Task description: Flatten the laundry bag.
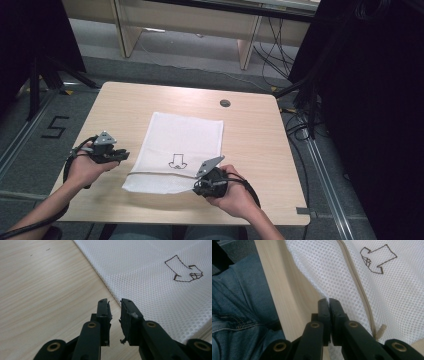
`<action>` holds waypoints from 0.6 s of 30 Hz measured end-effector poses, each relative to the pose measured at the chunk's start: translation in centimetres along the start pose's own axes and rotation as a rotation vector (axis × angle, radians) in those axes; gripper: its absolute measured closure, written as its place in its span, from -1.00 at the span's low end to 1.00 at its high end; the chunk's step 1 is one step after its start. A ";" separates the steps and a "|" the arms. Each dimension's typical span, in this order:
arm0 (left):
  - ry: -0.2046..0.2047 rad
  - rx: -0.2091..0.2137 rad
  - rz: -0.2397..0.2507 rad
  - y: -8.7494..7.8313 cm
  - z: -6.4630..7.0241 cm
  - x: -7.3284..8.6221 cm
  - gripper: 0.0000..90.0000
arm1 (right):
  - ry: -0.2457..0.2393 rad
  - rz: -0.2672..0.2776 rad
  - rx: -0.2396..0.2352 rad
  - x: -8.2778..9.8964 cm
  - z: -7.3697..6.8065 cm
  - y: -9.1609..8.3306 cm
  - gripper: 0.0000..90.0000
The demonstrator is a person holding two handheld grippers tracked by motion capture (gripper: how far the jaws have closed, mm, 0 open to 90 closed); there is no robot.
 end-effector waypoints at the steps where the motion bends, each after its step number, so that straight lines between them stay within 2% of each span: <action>1: -0.013 0.002 0.017 0.1 0.2 -0.1 0.70 | 0.010 -0.010 0.000 0.2 0.0 0.0 0.98; 2: -0.018 0.008 0.016 0.2 0.3 -0.1 0.70 | 0.010 -0.016 0.004 0.3 0.0 0.0 0.98; 3: 0.012 0.001 -0.002 0.0 0.2 0.0 0.69 | 0.011 -0.017 0.003 0.5 0.0 0.0 0.98; 4: -0.002 0.007 0.005 0.1 0.4 0.0 0.69 | 0.015 -0.021 -0.002 0.6 0.0 0.0 0.98; 6: 0.020 0.010 -0.007 0.1 0.4 0.1 0.69 | 0.013 -0.019 0.000 0.8 0.1 0.0 0.98; 7: 0.020 0.007 -0.001 0.2 0.6 0.0 0.68 | 0.020 -0.028 -0.001 1.1 0.1 0.0 0.98; 8: 0.026 0.013 -0.018 0.1 0.6 0.2 0.68 | 0.020 -0.028 -0.001 1.1 0.1 0.0 0.98; 9: 0.023 0.011 -0.006 0.2 0.8 0.1 0.67 | 0.020 -0.029 -0.004 1.2 0.1 0.0 0.98; 10: 0.041 0.016 -0.020 0.2 0.8 0.2 0.67 | 0.022 -0.027 0.002 1.4 0.2 0.0 0.98; 11: 0.026 0.014 -0.003 0.3 1.0 0.1 0.66 | 0.028 -0.034 0.006 1.5 0.3 -0.1 0.98; 12: 0.036 0.016 -0.011 0.3 1.1 0.1 0.66 | 0.032 -0.041 0.004 1.8 0.3 -0.2 0.98; 13: 0.024 0.027 -0.009 0.4 1.3 0.1 0.66 | 0.040 -0.041 0.005 1.9 0.4 -0.2 0.98; 14: 0.038 0.017 -0.007 0.3 1.3 0.1 0.65 | 0.044 -0.048 0.014 2.1 0.5 -0.3 0.98; 16: 0.025 0.027 -0.008 0.4 1.6 0.1 0.64 | 0.039 -0.051 0.012 2.5 0.7 -0.3 0.98; 17: 0.055 0.023 -0.020 0.3 1.4 0.2 0.63 | 0.047 -0.060 0.004 2.9 0.7 -0.3 0.98; 18: 0.050 0.027 -0.014 0.4 1.6 0.1 0.63 | 0.047 -0.060 0.004 2.9 0.7 -0.3 0.98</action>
Point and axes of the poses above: each handheld gripper's, and its own axes: y roughly forward along the jaws, x roughly out of its underside, z roughly to its right, the point moved 9 cm from there along y, roughly forward along the jaws, and after that the axes turned 8 degrees about -y, right-handed, at the moved point
